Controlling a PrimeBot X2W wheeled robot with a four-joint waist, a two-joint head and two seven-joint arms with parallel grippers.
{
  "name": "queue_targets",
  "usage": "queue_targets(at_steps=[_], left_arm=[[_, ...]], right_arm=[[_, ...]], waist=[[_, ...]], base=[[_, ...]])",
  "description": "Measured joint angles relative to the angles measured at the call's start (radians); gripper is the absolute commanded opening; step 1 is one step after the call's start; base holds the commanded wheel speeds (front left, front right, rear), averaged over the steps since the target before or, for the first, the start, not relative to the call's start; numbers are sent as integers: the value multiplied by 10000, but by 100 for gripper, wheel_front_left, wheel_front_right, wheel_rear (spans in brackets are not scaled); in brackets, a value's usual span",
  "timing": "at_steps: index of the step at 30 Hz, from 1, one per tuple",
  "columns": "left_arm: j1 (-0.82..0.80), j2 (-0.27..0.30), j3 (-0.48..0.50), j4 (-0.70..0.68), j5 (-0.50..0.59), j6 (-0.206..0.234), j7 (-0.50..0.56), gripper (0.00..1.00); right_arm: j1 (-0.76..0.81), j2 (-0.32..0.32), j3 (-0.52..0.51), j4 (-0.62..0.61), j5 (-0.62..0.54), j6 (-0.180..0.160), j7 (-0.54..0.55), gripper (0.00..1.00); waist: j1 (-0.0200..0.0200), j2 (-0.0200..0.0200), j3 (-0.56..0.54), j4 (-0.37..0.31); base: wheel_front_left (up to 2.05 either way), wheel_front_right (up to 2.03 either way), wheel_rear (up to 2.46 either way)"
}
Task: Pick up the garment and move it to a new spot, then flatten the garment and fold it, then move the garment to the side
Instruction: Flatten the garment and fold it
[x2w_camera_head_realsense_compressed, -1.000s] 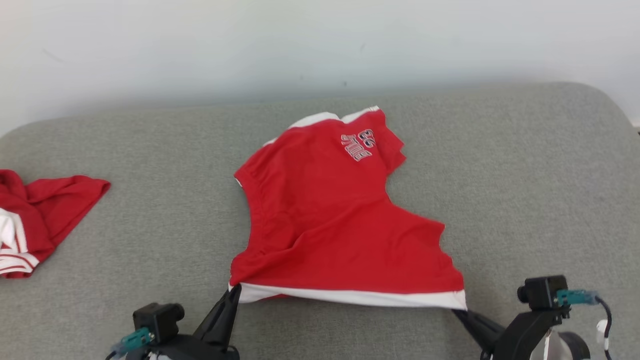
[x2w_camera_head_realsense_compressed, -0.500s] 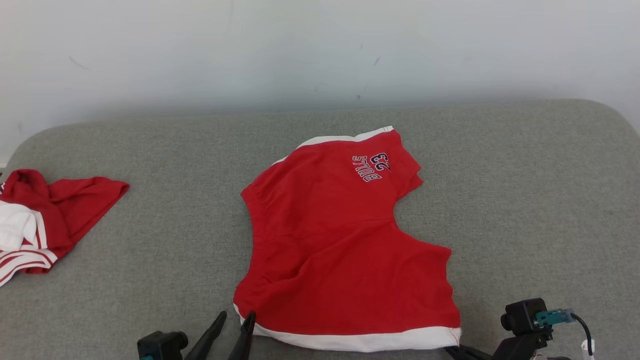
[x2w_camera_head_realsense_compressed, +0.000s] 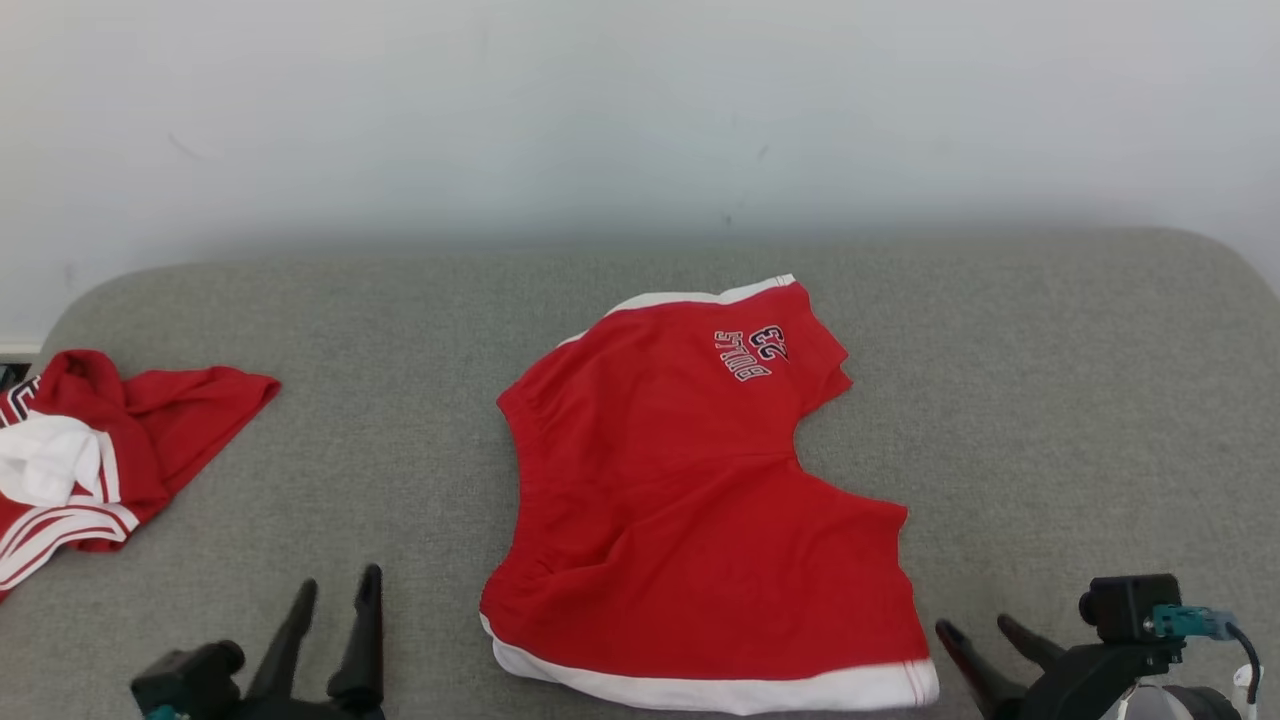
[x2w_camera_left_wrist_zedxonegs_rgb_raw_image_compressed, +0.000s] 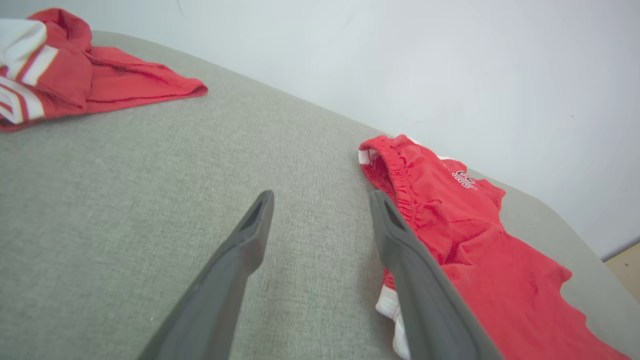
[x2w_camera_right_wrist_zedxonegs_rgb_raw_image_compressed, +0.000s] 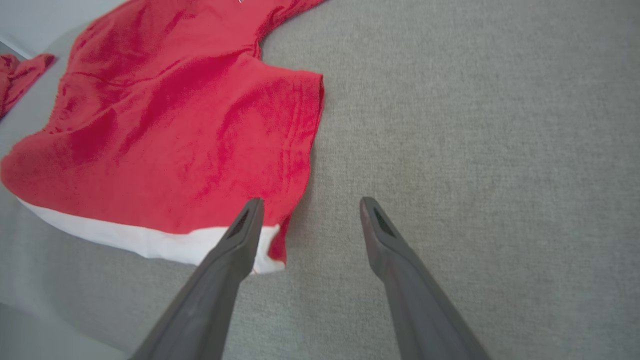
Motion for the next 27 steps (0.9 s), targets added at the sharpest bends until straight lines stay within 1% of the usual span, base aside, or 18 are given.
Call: queue_targets(at_steps=[3, 6, 10, 12, 14, 18, 23, 25, 27], left_arm=[[75, -59, 502, -702, 228, 322, -2, 100], [264, -63, 715, -1333, 612, 537, -13, 100], [632, -38, 932, -2132, 1076, 738, -13, 100], [816, -21, 1020, -2426, 1074, 731, -13, 100], [988, 136, 972, -2646, 1214, 646, -13, 100], [1226, 487, 828, -2736, 1467, 608, -15, 100], [1729, 876, 671, -2675, 1833, 759, 23, 100], [1981, 872, 616, -2872, 1904, 922, 102, 100], [2080, 794, 608, -2951, 1912, 984, 182, 100]], right_arm=[[74, 418, -278, -378, -12, -311, -750, 100], [329, 744, -316, -606, -299, -545, -1452, 100], [492, 1001, -328, -882, -775, -589, -2454, 100], [502, 1158, -332, -955, -928, -656, -2888, 100], [514, 1248, -328, -955, -1112, -690, -3242, 100], [564, 1494, -349, -815, -1231, -752, -3733, 100], [601, 1918, -454, -545, -1216, -826, -4303, 100], [604, 1988, -466, -410, -1206, -826, -4447, 100], [603, 2017, -491, -245, -1206, -828, -4560, 100]], waist=[[-1, 0, -214, 46], [-1, 0, -429, 85], [-1, 0, -695, 90], [-1, -1, -807, 68], [-1, 0, -899, 27], [0, 0, -1033, -87], [0, 0, -1166, -226], [0, 0, -1215, -273], [-1, 0, -1263, -292]], base=[[0, 0, 0], [0, 0, 0], [0, 0, 0], [0, 0, 0], [0, 0, 0], [0, 0, 0], [0, 0, 0], [0, 0, 0], [0, 0, 0]])
